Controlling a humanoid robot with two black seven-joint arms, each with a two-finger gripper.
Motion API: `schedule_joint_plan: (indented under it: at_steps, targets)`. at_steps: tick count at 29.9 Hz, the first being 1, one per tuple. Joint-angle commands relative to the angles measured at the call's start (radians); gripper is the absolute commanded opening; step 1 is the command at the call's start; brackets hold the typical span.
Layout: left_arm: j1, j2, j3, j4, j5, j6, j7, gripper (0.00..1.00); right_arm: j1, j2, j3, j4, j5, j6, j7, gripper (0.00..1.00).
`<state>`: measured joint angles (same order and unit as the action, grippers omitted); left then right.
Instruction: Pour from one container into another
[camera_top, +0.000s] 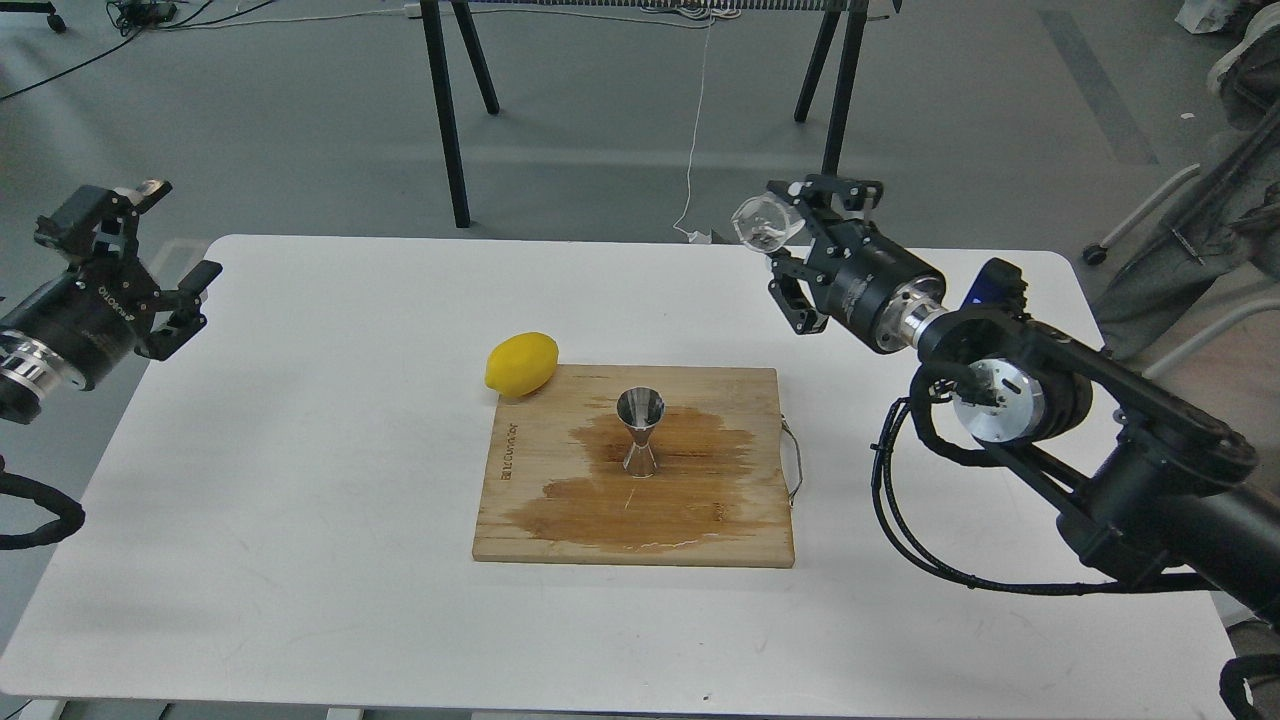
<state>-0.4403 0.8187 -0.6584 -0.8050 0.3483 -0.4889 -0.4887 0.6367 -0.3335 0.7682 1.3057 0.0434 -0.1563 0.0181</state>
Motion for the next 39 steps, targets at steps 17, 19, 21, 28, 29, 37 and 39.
schedule_joint_plan:
  at_steps: [17,19,21,28,29,37,39]
  targets:
    - [-0.003,-0.001,0.002,0.000,0.006,0.000,0.000,1.00,-0.408,0.090,0.457,-0.235,0.524,-0.006,0.005,0.36]
    - [-0.003,-0.001,0.002,0.000,0.006,0.000,0.000,1.00,-0.410,0.096,0.456,-0.259,0.524,-0.006,0.005,0.36]
    - [-0.003,-0.001,0.000,0.000,0.006,0.000,0.000,1.00,-0.410,0.097,0.454,-0.275,0.523,-0.008,0.003,0.36]
    - [-0.002,-0.003,0.000,0.001,0.006,0.000,0.000,1.00,-0.411,0.099,0.442,-0.309,0.521,-0.006,-0.007,0.37]
    - [-0.002,-0.003,0.000,0.000,0.006,0.000,0.000,1.00,-0.413,0.099,0.441,-0.309,0.521,-0.006,-0.009,0.37]
    - [-0.002,-0.004,0.000,0.000,0.006,0.000,0.000,1.00,-0.417,0.099,0.438,-0.324,0.518,-0.005,-0.009,0.42]
    - [-0.002,-0.004,0.000,0.000,0.006,0.000,0.000,1.00,-0.419,0.099,0.433,-0.325,0.518,-0.005,-0.009,0.44]
